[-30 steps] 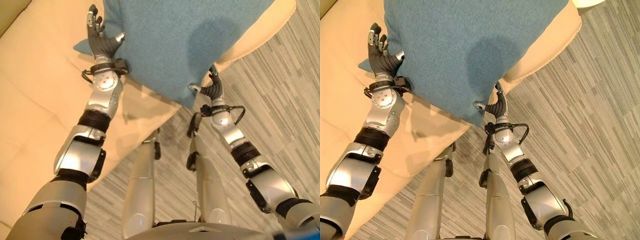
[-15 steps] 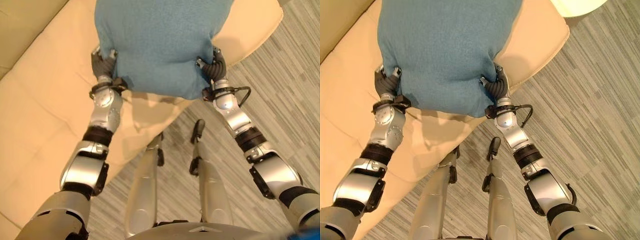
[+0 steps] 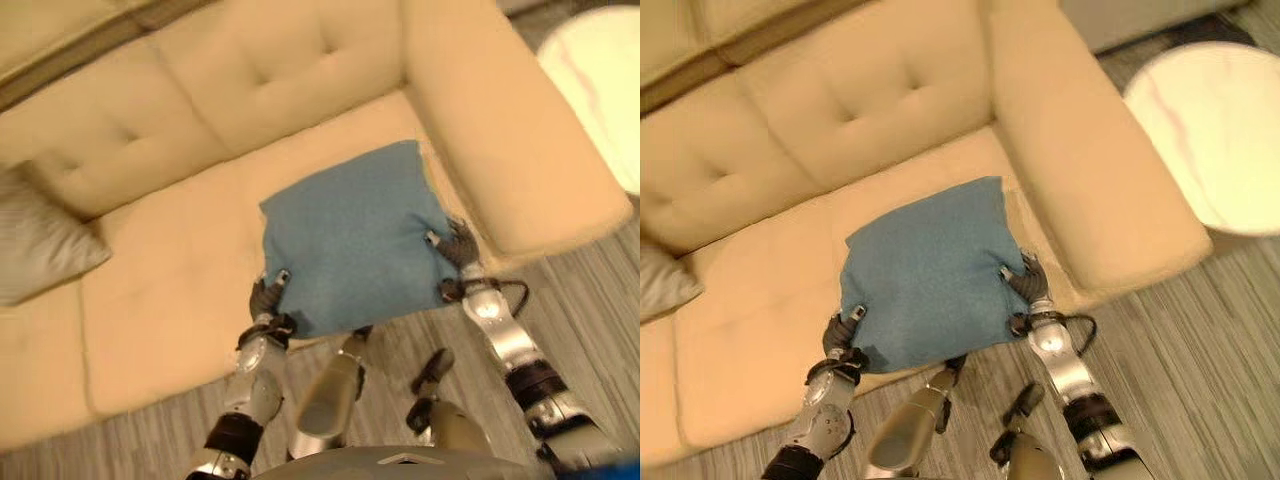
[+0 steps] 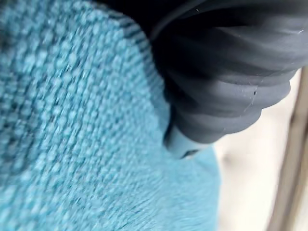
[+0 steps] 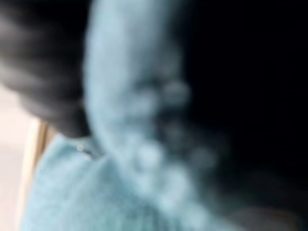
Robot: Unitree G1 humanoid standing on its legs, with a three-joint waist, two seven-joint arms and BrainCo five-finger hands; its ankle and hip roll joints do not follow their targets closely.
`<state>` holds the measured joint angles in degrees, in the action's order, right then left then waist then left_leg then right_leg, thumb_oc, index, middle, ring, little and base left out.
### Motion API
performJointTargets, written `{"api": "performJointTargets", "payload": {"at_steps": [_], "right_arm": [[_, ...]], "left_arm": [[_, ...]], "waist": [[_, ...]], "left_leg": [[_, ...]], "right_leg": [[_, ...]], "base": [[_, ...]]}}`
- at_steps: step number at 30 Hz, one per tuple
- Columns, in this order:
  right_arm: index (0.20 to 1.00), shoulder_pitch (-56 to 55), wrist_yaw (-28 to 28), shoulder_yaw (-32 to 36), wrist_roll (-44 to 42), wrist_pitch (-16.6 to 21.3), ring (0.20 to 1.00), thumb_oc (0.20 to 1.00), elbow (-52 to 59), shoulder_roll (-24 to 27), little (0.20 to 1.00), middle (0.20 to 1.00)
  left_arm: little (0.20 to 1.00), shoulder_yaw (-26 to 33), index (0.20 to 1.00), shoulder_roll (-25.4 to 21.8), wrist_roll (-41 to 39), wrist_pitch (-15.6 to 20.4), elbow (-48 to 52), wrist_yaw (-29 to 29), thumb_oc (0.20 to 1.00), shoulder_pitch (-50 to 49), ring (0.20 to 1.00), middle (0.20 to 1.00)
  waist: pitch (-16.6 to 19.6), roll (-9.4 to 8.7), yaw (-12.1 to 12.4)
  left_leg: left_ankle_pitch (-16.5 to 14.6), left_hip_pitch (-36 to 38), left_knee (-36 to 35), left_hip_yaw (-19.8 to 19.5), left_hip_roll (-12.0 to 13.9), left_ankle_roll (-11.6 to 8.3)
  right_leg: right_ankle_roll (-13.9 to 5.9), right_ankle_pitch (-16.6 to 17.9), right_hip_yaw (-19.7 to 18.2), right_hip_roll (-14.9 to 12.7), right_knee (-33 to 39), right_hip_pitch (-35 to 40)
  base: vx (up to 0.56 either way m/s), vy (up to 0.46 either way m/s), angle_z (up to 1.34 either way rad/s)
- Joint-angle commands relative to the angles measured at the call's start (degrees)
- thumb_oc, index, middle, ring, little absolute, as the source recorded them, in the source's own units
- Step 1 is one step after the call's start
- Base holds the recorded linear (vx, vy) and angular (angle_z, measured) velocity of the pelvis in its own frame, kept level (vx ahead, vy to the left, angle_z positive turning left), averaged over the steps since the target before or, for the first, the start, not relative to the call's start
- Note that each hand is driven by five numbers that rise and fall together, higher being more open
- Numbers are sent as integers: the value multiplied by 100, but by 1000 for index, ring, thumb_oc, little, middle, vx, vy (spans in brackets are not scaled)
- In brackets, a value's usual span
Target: Pick up all the scattered cushions and arrange them neatly on the sofa.
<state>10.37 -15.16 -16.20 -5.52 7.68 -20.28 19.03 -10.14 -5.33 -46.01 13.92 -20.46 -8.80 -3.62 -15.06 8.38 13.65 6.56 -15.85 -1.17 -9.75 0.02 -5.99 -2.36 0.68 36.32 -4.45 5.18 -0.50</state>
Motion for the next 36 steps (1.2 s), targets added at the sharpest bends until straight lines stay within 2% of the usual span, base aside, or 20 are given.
{"api": "performJointTargets", "payload": {"at_steps": [1,4,6,9,11,13,14,15,16,17,18,22,23,25,27,28,31,32,34,36], "right_arm": [[200,509,297,-187,-319,619,200,200,582,-294,200,200],[200,391,367,-184,-314,574,200,200,588,-372,200,200],[200,397,390,-196,-300,561,200,200,577,-404,200,200],[200,400,482,-188,-352,509,200,200,449,-564,200,200],[200,469,526,-175,-414,497,200,200,442,-644,200,200],[200,553,562,-184,-431,476,200,200,450,-689,200,200],[200,558,562,-184,-431,476,200,200,448,-691,200,200],[200,719,526,-171,-459,488,200,200,453,-722,200,200],[200,816,483,-184,-480,500,200,200,440,-735,200,200],[200,820,483,-182,-481,500,200,200,438,-733,200,200],[200,986,384,-208,-531,525,200,200,334,-748,200,200],[200,1236,319,-237,-572,538,200,200,231,-720,200,200],[200,1239,319,-236,-573,539,200,200,228,-720,200,200],[200,1325,240,-169,-634,561,200,200,130,-693,200,200],[200,1351,222,-145,-673,546,200,200,114,-632,200,200],[200,1351,222,-145,-673,546,200,200,113,-631,200,200],[200,1307,232,-111,-705,537,200,200,136,-601,200,200],[200,1297,232,-114,-721,534,200,200,146,-578,200,200],[200,1298,302,-214,-709,517,200,200,207,-530,200,200],[200,1234,334,-229,-733,507,200,200,244,-502,200,200]], "left_arm": [[200,-244,200,-229,-152,236,211,625,200,882,200,200],[200,-237,200,-269,-135,180,299,616,200,650,200,200],[200,-244,200,-302,-98,170,341,600,200,605,200,200],[200,-313,200,-428,96,47,487,574,200,449,200,200],[200,-349,200,-538,212,-3,552,558,200,432,200,200],[200,-380,200,-653,302,28,596,514,200,492,200,200],[200,-378,200,-654,302,29,595,513,200,496,200,200],[200,-452,200,-715,310,127,628,438,200,670,200,200],[200,-498,200,-710,284,170,672,399,200,752,200,200],[200,-498,200,-709,284,170,671,399,200,756,200,200],[200,-621,200,-711,332,210,641,302,200,941,200,200],[200,-800,200,-765,514,252,569,187,200,1316,200,200],[200,-799,200,-765,515,252,567,186,200,1319,200,200],[200,-949,200,-770,553,267,508,147,200,1634,200,200],[200,-974,200,-744,552,257,474,135,200,1771,200,200],[200,-974,200,-743,552,257,473,135,200,1771,200,200],[200,-984,200,-708,559,246,487,125,200,1849,200,200],[200,-967,200,-687,553,249,507,125,200,1852,200,200],[200,-836,200,-693,519,247,581,100,200,1827,200,200],[200,-772,200,-704,494,255,627,67,200,1816,200,200]], "waist": [[506,-479,-160],[744,-534,-58],[798,-559,-26],[1052,-602,42],[1076,-548,28],[1004,-514,-89],[998,-519,-83],[952,-488,-256],[934,-490,-304],[948,-486,-302],[865,-532,-390],[830,-641,-583],[825,-637,-590],[851,-760,-666],[945,-791,-704],[944,-789,-715],[926,-841,-784],[900,-871,-806],[793,-925,-738],[766,-980,-717]], "left_leg": [[-328,255,414,994,114,-100],[-443,620,323,1117,81,-20],[-480,738,294,1081,49,-2],[-669,1223,13,913,-108,235],[-739,1459,-97,828,-178,381],[-786,1679,-151,719,-227,490],[-787,1686,-156,727,-232,494],[-686,1684,-158,594,-240,560],[-681,1721,-174,513,-255,558],[-674,1698,-170,513,-250,558],[-715,1771,-144,350,-310,562],[-787,1890,-141,-67,-416,603],[-789,1897,-142,-75,-413,602],[-797,1867,-169,-277,-473,526],[-843,1823,-160,-347,-431,399],[-846,1823,-156,-358,-430,397],[-1007,1663,216,-173,-389,279],[-1088,1533,494,24,-353,236],[-1207,1226,1209,317,-213,157],[-1134,1032,1166,341,7,90]], "right_leg": [[-378,-512,143,-387,-300,229],[-397,-507,447,-419,-286,630],[-409,-516,481,-425,-295,761],[-463,-574,511,-612,-695,955],[-517,-596,409,-825,-1386,875],[-600,-526,47,-984,-2089,609],[-606,-535,35,-998,-2115,599],[-493,-512,-643,-745,-2221,147],[-485,-553,-1046,-568,-2090,-49],[-481,-531,-1044,-557,-2067,-61],[-527,-389,-1603,-377,-1652,-271],[-611,-20,-2139,-206,-1149,-597],[-610,-23,-2130,-204,-1146,-586],[-582,56,-2202,-148,-831,-410],[-543,86,-2045,-133,-644,-239],[-543,87,-2033,-132,-638,-230],[-523,67,-1833,-184,-499,-56],[-515,63,-1757,-223,-463,14],[-434,3,-1857,-197,-443,173],[-438,-44,-1939,-203,-383,235]], "base": [[101,10,102],[131,40,91],[97,101,37],[100,213,20],[86,246,9],[75,166,16],[-55,153,33],[-44,107,28],[-48,106,30],[77,-6,38],[92,-20,46],[113,-31,62],[98,-63,89],[82,-96,55],[125,-101,89],[141,-90,92],[64,-46,36],[38,-32,40],[65,-25,18],[67,30,-2]]}}
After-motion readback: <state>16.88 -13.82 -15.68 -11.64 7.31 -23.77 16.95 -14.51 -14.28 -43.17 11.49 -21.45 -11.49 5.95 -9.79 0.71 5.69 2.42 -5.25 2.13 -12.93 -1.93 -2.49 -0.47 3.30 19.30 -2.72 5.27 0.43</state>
